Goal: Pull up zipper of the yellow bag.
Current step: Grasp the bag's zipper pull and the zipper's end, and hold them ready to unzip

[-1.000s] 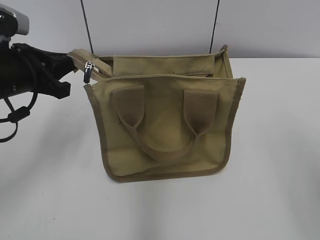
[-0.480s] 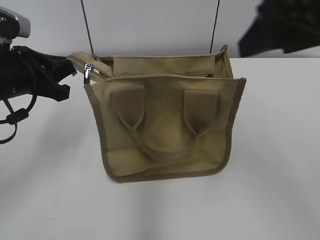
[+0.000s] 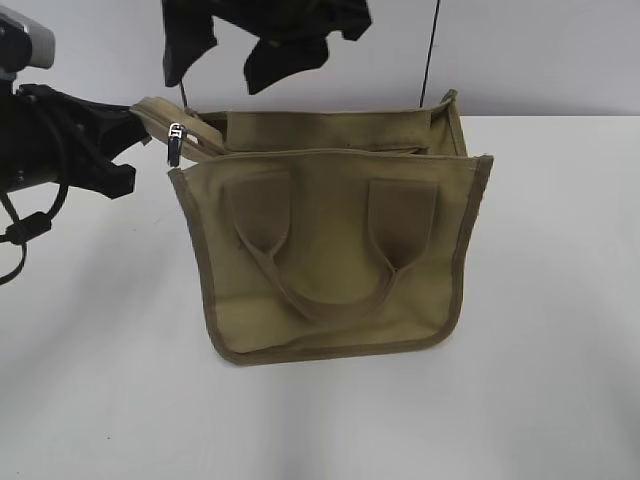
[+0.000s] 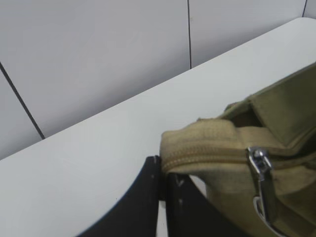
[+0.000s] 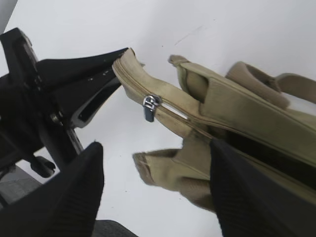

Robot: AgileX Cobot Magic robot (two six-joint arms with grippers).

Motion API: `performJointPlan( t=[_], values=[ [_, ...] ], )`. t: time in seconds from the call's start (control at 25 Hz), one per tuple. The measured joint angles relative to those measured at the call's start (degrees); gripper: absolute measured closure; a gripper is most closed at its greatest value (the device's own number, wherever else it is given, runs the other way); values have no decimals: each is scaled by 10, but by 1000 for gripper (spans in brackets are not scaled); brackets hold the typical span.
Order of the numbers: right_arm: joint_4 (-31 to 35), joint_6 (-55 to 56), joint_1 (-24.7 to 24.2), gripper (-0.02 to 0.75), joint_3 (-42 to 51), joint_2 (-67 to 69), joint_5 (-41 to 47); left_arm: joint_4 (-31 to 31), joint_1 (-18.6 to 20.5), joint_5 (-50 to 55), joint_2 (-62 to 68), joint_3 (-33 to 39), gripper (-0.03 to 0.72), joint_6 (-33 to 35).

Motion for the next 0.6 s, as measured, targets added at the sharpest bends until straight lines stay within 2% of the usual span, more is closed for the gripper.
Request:
performJointPlan(
  t=[0.16, 0.28, 0.6],
  values=[
    [73, -16, 0, 270, -71, 68, 24, 3, 0, 3, -9, 0, 692, 0],
    [120, -21, 0, 281, -86, 94, 41, 6, 0, 12, -9, 0, 692, 0],
    [139, -16, 0, 328, -89, 122, 46, 6, 0, 13, -9, 0, 692, 0]
  ],
)
